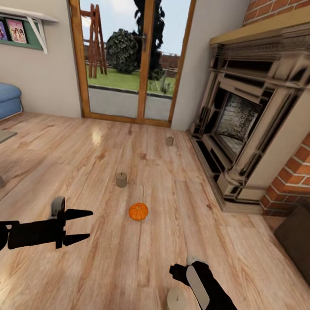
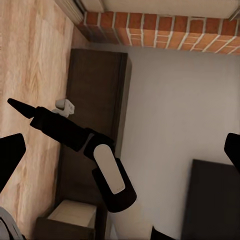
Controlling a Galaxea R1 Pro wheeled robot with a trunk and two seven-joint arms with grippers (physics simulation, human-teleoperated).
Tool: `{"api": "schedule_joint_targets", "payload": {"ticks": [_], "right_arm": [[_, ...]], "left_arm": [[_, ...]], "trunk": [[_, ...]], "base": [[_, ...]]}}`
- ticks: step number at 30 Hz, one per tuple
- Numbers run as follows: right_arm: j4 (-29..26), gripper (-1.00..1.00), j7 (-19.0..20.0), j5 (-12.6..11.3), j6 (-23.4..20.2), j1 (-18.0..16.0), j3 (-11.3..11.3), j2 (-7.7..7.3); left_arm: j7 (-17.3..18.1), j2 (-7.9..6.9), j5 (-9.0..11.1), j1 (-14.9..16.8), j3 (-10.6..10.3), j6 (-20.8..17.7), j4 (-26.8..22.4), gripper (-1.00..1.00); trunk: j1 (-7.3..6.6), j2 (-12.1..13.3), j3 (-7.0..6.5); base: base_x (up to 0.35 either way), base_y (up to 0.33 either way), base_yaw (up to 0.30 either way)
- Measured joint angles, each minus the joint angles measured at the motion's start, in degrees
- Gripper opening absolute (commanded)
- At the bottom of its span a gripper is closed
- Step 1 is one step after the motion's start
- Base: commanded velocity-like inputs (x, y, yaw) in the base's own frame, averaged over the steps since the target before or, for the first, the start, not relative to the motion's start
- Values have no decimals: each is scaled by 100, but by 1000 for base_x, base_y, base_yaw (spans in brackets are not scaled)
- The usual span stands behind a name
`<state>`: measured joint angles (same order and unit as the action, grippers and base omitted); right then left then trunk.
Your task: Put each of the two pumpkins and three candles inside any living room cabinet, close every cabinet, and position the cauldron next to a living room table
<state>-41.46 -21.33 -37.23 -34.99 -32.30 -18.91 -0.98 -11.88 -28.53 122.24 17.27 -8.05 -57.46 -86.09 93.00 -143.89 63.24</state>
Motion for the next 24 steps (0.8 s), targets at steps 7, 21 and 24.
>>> {"api": "schedule_joint_targets", "payload": {"ticks": [7,21,24], "right_arm": [[0,100,0,3,13,0,0,0],[221,100,-11,8,272,0,3,0],[261,100,-9,14,349,0,4,0]], "left_arm": [[18,-17,15,0,-8,0,-2,100],[19,-15,16,0,-24,0,-10,100],[19,-13,16,0,-25,0,-10,100]], "trunk": [[10,-6,89],[36,-19,310],[44,-23,377]], "base": [[0,0,0],[0,0,0],[0,0,0]]}}
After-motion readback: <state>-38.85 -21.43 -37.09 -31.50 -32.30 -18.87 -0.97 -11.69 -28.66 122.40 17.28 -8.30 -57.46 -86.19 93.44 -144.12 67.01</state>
